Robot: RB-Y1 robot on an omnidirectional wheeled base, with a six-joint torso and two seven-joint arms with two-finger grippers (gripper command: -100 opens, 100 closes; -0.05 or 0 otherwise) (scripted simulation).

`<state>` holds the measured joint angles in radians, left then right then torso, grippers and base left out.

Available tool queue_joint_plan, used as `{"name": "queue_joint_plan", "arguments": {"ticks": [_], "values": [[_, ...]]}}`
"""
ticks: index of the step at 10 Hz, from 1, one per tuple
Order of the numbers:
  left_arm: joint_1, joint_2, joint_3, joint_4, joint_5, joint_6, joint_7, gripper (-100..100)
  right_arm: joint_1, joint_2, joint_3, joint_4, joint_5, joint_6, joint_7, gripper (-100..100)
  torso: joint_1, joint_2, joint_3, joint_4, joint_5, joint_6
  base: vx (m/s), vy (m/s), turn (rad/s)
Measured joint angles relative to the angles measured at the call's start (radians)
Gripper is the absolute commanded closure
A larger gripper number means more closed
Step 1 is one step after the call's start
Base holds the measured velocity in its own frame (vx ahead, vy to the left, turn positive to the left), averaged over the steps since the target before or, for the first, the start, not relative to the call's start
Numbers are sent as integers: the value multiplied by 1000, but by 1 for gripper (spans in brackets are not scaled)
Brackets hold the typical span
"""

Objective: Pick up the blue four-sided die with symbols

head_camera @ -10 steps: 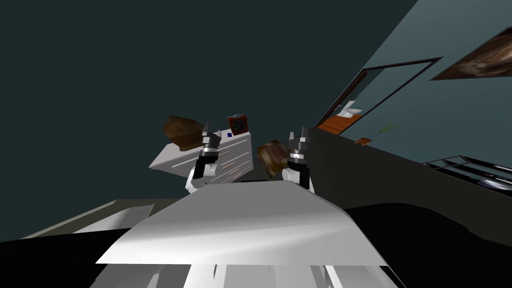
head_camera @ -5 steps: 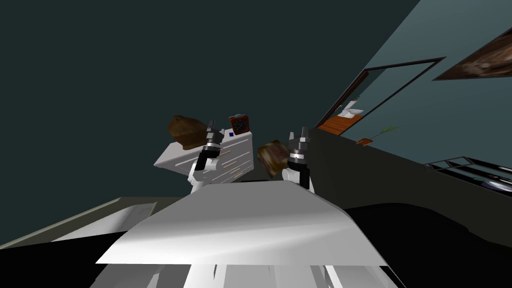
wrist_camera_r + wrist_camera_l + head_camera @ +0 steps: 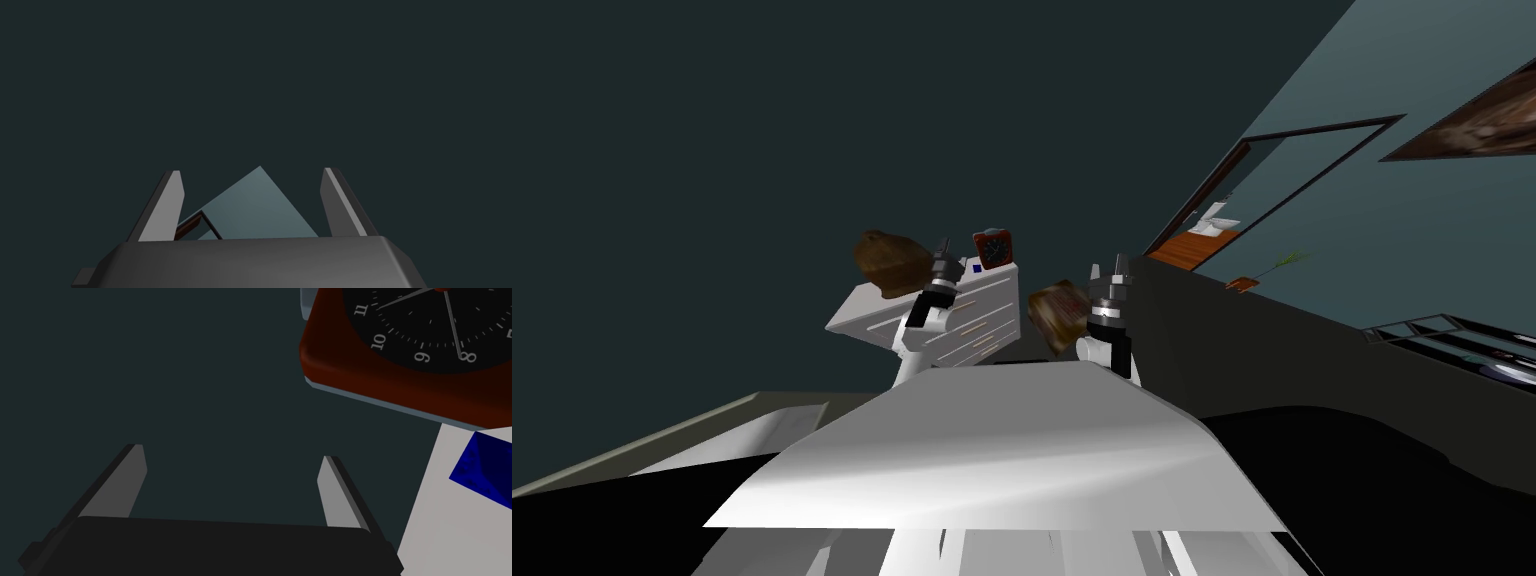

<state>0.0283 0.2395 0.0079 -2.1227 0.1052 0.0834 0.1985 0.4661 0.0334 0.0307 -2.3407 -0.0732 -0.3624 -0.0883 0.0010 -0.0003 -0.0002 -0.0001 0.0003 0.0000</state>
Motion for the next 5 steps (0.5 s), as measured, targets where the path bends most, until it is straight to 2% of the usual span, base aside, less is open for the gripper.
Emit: {"name": "queue_joint_plan", "arguments": {"ticks": [2, 4, 5], "values": [[-53, 20, 2, 33, 19, 53, 23, -100, 0, 0, 0, 0, 0, 0, 0, 0, 0, 0, 0, 0, 0, 0, -5, 22, 7], [-76, 24, 1, 36, 26, 109, 34, -100, 0, 0, 0, 0, 0, 0, 0, 0, -1, 0, 0, 0, 0, 0, 0, 13, 7], [-104, 36, 0, 54, 38, 134, 45, -100, 0, 0, 0, 0, 0, 0, 0, 0, 0, 0, 0, 0, 0, 0, 2, 18, 3]]}}
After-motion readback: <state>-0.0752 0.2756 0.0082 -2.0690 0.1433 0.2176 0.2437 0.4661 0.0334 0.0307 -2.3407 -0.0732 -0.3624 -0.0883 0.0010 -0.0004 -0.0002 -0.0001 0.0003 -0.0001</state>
